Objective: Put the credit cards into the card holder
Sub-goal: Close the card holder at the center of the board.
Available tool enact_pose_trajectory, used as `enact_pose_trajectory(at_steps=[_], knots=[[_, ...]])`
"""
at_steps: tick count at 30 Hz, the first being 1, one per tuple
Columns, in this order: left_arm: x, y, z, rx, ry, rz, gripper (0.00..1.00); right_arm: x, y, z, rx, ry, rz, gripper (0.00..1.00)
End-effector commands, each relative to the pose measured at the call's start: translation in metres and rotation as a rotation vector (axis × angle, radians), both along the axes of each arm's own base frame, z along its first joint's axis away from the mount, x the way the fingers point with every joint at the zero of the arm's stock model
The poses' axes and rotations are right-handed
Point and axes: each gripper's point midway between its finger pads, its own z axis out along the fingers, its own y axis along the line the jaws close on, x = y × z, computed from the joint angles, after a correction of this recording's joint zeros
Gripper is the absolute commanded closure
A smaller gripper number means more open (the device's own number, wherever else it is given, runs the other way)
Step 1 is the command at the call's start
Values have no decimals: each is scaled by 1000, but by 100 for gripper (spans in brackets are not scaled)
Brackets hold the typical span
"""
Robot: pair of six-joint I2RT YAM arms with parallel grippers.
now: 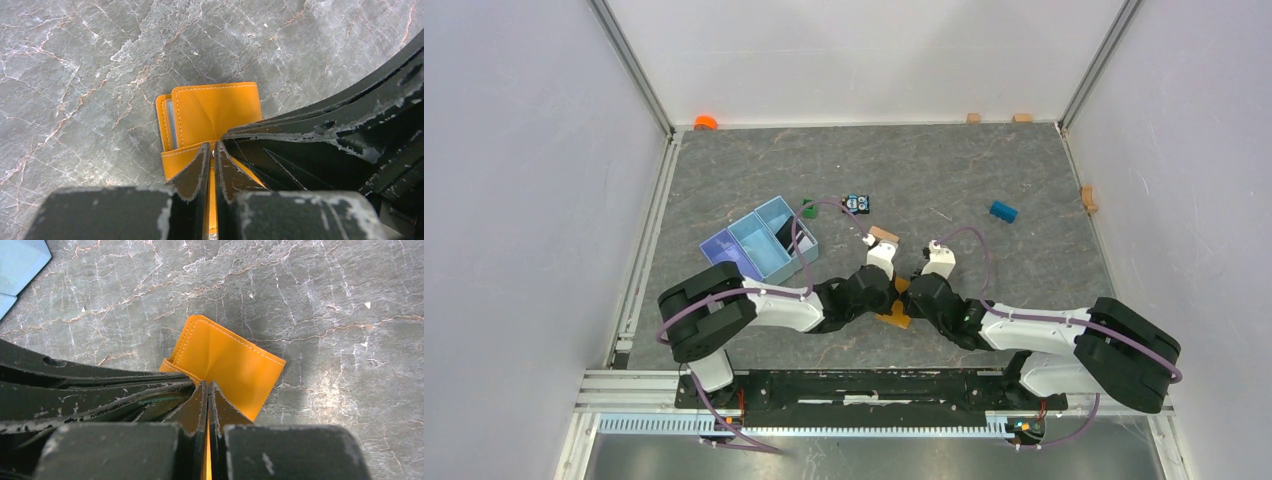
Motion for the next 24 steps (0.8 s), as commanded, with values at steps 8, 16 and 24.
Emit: enact_pose_trajectory(at_steps=[8,16,24], knots=[[-99,100,-108,467,222,-139,93,-34,-48,-44,-231,146,12,100],[-112,115,-124,519,198,-107,94,-32,-46,-40,-221,130,15,100],[-92,91,-90,526,134,-69,86,-19,-36,-14,-189,54,35,99]])
